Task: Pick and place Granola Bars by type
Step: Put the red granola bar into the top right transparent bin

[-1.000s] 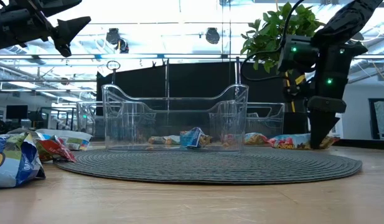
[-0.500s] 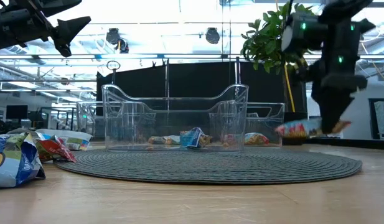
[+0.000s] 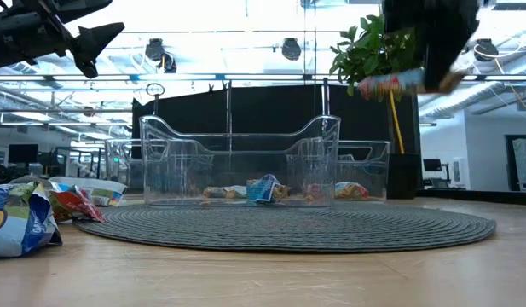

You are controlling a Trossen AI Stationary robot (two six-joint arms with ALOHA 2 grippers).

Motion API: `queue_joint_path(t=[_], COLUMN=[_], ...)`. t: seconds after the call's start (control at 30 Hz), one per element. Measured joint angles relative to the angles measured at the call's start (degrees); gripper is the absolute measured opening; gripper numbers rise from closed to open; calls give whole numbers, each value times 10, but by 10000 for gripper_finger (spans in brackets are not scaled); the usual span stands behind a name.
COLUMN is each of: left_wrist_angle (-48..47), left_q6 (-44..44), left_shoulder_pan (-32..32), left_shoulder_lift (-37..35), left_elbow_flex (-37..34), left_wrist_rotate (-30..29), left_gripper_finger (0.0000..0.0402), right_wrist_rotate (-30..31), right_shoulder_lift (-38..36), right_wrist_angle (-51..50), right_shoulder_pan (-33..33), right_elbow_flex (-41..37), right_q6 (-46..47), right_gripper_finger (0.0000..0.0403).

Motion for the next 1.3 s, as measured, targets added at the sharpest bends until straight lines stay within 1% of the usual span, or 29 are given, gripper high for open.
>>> queue_joint_path(t=[0.23,0.47,0.87,0.97,1.3], left_wrist_angle=[0,0,0,0,0], left_q6=[0,0,0,0,0], left_shoulder_pan=[0,0,0,0,0], left_shoulder_lift=[0,0,0,0,0], left_elbow_flex=[0,0,0,0,0], left_wrist_rotate=[0,0,0,0,0], left_gripper_finger=[225,225,225,225,225], right_wrist_rotate=[-2,15,15,30,46], right_shoulder_lift=[53,105,193,214,299], right_wrist_angle=[-73,-94,-114,-114,-108], right_shoulder_pan=[29,49,49,50,44], right_elbow_flex=[125,219,324,345,427], right_q6=[20,46,109,130,171], right_gripper_finger=[8,8,7,7,6])
